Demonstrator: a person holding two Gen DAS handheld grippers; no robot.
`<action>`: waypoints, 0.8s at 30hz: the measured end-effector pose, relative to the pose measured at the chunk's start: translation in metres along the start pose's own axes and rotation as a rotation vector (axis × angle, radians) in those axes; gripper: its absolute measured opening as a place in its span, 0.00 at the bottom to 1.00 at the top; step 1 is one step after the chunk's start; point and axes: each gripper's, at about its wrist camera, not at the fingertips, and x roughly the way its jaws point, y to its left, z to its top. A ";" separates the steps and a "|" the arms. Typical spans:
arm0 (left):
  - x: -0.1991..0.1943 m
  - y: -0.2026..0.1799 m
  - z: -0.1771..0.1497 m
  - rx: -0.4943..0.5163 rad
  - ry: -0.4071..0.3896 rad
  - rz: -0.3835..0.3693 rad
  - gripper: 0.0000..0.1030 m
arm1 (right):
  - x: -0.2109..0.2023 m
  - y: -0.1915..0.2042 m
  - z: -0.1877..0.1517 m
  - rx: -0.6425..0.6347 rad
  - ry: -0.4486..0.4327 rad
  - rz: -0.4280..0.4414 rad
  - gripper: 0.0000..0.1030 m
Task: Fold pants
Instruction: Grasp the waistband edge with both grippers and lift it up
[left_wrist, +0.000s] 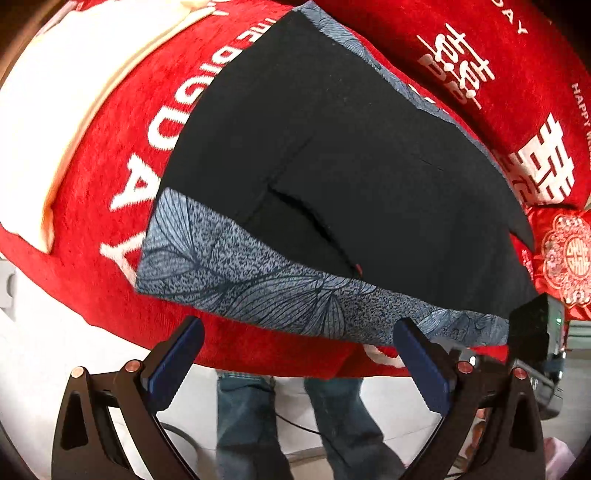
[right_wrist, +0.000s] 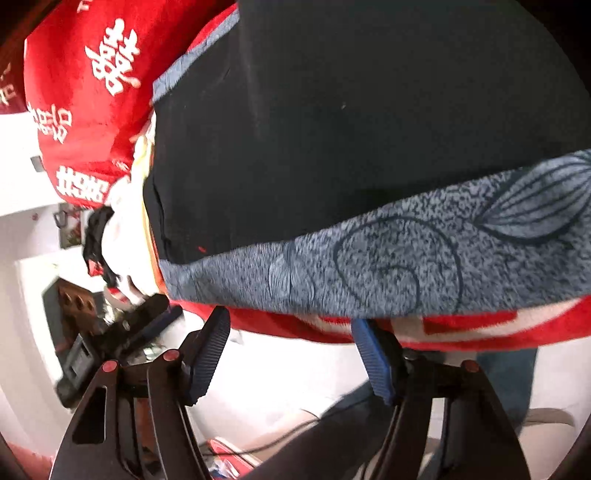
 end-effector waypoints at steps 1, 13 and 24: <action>0.001 0.001 0.000 -0.005 0.003 -0.013 1.00 | 0.000 -0.003 0.002 0.019 -0.013 0.023 0.67; 0.011 -0.010 0.007 -0.173 0.015 -0.266 1.00 | -0.039 0.027 0.015 0.104 -0.107 0.322 0.12; 0.032 0.004 0.028 -0.176 -0.039 -0.271 0.40 | -0.028 -0.002 0.027 0.102 -0.037 0.254 0.33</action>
